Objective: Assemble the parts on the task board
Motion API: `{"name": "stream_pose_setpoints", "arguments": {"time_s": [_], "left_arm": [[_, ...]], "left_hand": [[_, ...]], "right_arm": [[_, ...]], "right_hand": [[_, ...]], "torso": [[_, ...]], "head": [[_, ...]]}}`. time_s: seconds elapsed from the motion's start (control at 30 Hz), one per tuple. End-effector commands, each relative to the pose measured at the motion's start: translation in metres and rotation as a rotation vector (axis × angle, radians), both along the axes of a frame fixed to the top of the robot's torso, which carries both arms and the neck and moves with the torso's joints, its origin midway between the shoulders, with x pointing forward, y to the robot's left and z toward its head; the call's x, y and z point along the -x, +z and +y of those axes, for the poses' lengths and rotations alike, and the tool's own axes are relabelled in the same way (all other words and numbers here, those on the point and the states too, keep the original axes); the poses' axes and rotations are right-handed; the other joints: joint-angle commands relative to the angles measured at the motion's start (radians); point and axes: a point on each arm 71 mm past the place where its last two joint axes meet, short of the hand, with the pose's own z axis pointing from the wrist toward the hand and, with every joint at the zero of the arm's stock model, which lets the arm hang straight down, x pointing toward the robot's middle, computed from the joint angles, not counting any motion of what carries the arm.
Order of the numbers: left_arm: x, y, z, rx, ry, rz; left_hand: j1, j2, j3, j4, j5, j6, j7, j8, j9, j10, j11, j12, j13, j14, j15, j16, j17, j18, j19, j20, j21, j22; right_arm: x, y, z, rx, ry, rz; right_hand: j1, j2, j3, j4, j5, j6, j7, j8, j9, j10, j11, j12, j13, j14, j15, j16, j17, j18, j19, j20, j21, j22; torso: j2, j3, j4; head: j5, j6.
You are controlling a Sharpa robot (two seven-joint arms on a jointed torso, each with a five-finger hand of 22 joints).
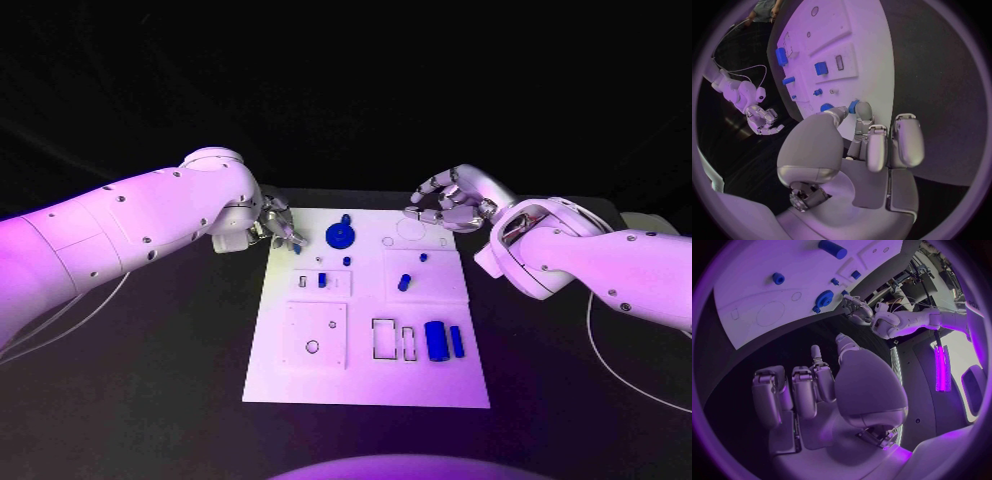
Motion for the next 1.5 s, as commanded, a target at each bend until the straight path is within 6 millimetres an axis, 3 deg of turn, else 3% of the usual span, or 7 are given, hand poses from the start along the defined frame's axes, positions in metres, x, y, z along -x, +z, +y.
{"name": "stream_pose_setpoints", "arguments": {"time_s": [0.03,0.27,0.5,0.7,0.93,1.5], "left_arm": [[0.000,0.000,-0.003,0.026,0.004,0.001],[0.000,0.001,-0.003,0.040,0.012,-0.002],[0.001,0.001,-0.001,0.053,0.018,0.000],[0.003,0.002,0.002,0.093,0.034,0.003],[0.012,0.004,0.007,0.181,0.063,0.006],[0.057,-0.001,0.019,0.262,0.025,-0.062]], "left_hand": [[0.037,0.009,0.031,-0.017,-0.006,-0.006,-0.006,0.012,0.009,0.002,-0.006,0.005,-0.001,0.086,-0.009,0.003,0.202,-0.005,0.000,-0.010,0.004,0.000],[0.078,0.015,0.194,-0.073,-0.016,-0.034,-0.005,0.071,0.054,0.028,-0.008,0.033,0.029,0.086,-0.010,0.001,0.199,-0.005,0.000,-0.012,0.004,0.004],[0.055,0.003,0.253,-0.091,-0.017,-0.042,-0.006,0.091,0.070,0.037,-0.008,0.046,0.041,0.085,-0.010,0.001,0.198,-0.005,0.000,-0.011,0.005,0.006],[0.030,-0.016,0.321,-0.123,-0.014,-0.040,-0.007,0.107,0.082,0.053,-0.010,0.067,0.064,0.085,-0.012,-0.001,0.195,-0.006,0.002,-0.011,0.006,0.009],[-0.040,-0.056,0.441,-0.189,0.010,-0.015,-0.015,0.124,0.088,0.095,-0.018,0.107,0.115,0.083,-0.019,-0.004,0.185,-0.008,0.007,-0.010,0.014,0.023],[-0.088,-0.076,0.491,-0.226,0.042,0.011,-0.023,0.130,0.087,0.134,-0.026,0.140,0.163,0.086,-0.025,0.001,0.195,-0.012,0.015,-0.013,0.028,0.046]], "right_arm": [[0.001,-0.001,0.002,0.013,0.014,0.004],[0.000,-0.001,0.002,0.014,0.015,0.005],[0.000,-0.001,0.001,0.015,0.014,0.006],[0.000,-0.001,0.001,0.016,0.014,0.007],[0.000,-0.002,0.001,0.017,0.013,0.009],[0.001,-0.004,-0.002,0.018,0.009,0.014]], "right_hand": [[-0.010,0.001,-0.001,0.001,-0.004,0.002,-0.006,0.002,0.001,-0.003,-0.003,-0.005,0.118,0.103,-0.008,0.000,0.253,-0.014,0.106,-0.008,0.004,0.263],[-0.010,0.001,0.000,0.001,-0.002,0.002,-0.006,0.003,0.001,-0.003,-0.003,-0.005,0.118,0.103,-0.009,0.000,0.252,-0.014,0.106,-0.008,0.004,0.263],[-0.009,0.002,0.000,0.000,0.000,0.002,-0.006,0.003,0.002,-0.003,-0.003,-0.004,0.118,0.103,-0.009,0.000,0.253,-0.014,0.106,-0.008,0.004,0.263],[-0.009,0.002,0.000,0.000,0.000,0.002,-0.006,0.003,0.002,-0.003,-0.003,-0.004,0.118,0.103,-0.009,0.000,0.253,-0.014,0.106,-0.008,0.004,0.263],[-0.009,0.002,0.001,0.000,0.003,0.002,-0.006,0.004,0.002,-0.002,-0.003,-0.003,0.119,0.103,-0.009,0.000,0.253,-0.014,0.106,-0.008,0.004,0.263],[-0.010,0.002,0.001,0.001,0.004,0.002,-0.007,0.004,0.002,-0.001,-0.004,-0.002,0.120,0.103,-0.009,0.000,0.253,-0.014,0.106,-0.008,0.004,0.263]], "torso": [[0.000,0.0001,0.0004],[0.000,0.0003,0.0002],[-0.001,0.0003,0.0003],[-0.002,0.0004,0.0021],[-0.002,0.0008,0.0014],[-0.001,-0.0014,0.0020]], "head": [[-0.001,-0.002],[0.000,-0.003],[0.000,-0.003],[0.003,-0.002],[0.007,-0.001],[0.014,0.001]]}}
